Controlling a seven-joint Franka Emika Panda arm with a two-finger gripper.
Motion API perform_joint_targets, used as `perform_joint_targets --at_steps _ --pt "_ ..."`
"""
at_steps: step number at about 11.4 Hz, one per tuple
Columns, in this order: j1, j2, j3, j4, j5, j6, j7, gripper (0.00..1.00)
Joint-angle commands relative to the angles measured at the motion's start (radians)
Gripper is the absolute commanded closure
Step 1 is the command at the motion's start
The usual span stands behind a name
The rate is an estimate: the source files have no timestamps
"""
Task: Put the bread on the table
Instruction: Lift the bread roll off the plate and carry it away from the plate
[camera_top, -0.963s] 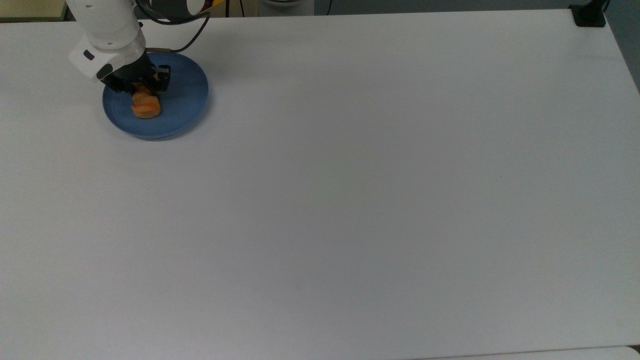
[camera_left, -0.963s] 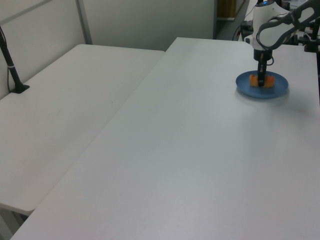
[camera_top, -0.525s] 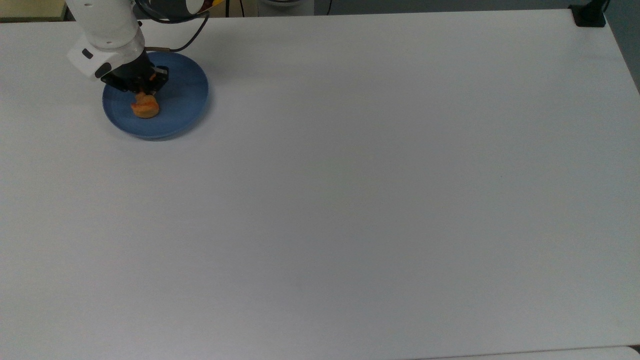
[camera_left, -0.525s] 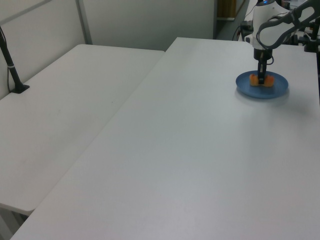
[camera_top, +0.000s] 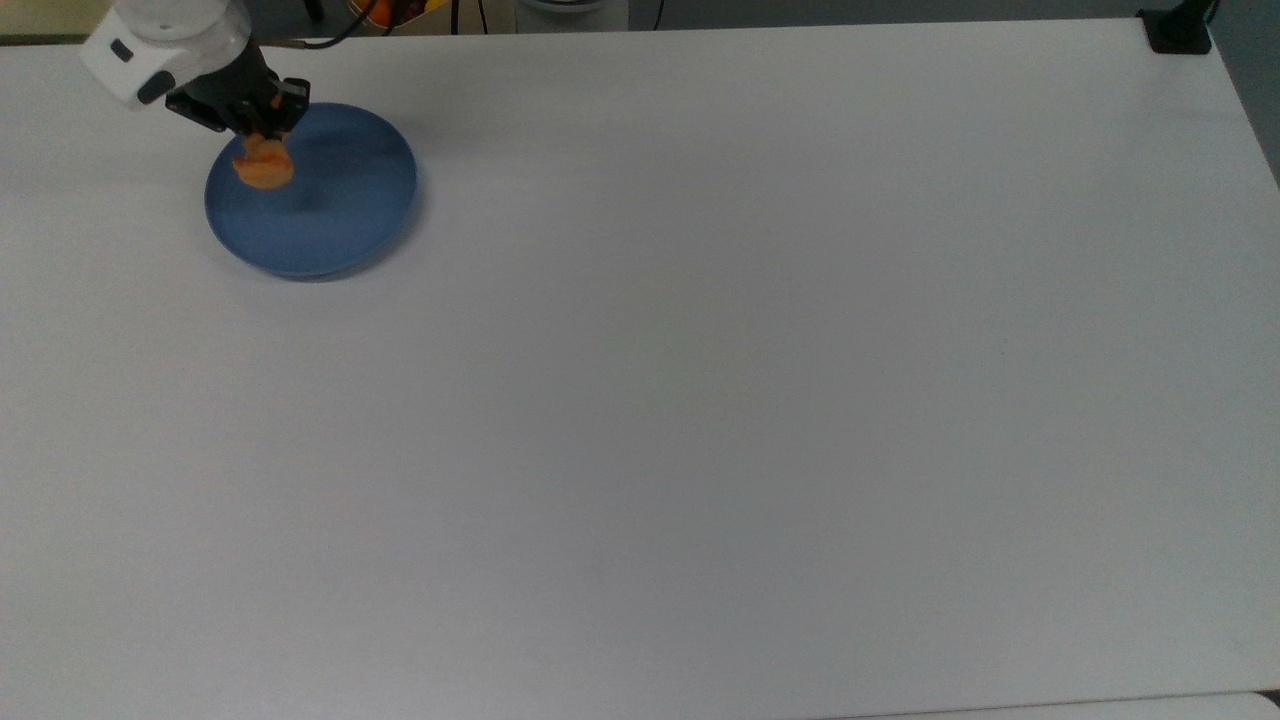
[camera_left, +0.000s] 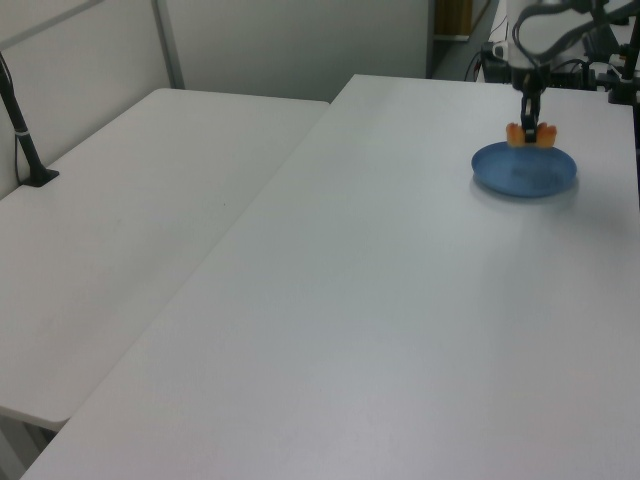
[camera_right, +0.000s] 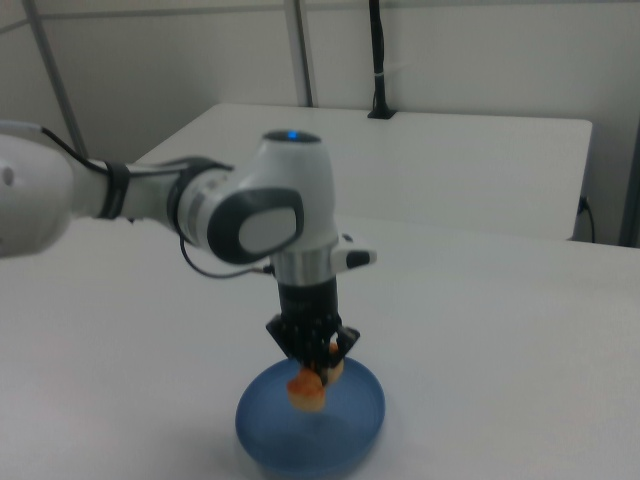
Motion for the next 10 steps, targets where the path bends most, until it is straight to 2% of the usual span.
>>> perform_joint_targets --at_steps 1,3,4,6,10 --pt "0.006 -0.041 -0.005 0.152 0.015 -0.222 0.012 0.88" --pt "0.01 -0.038 -0.005 0.265 0.038 -0.342 0.014 0.88" --pt "0.01 -0.038 -0.006 0.299 0.071 -0.364 0.018 0.88" --pt "0.022 -0.028 0.003 0.341 0.085 -0.366 0.095 0.88" --pt "0.188 0.027 0.004 0.385 0.085 -0.305 0.286 0.88"
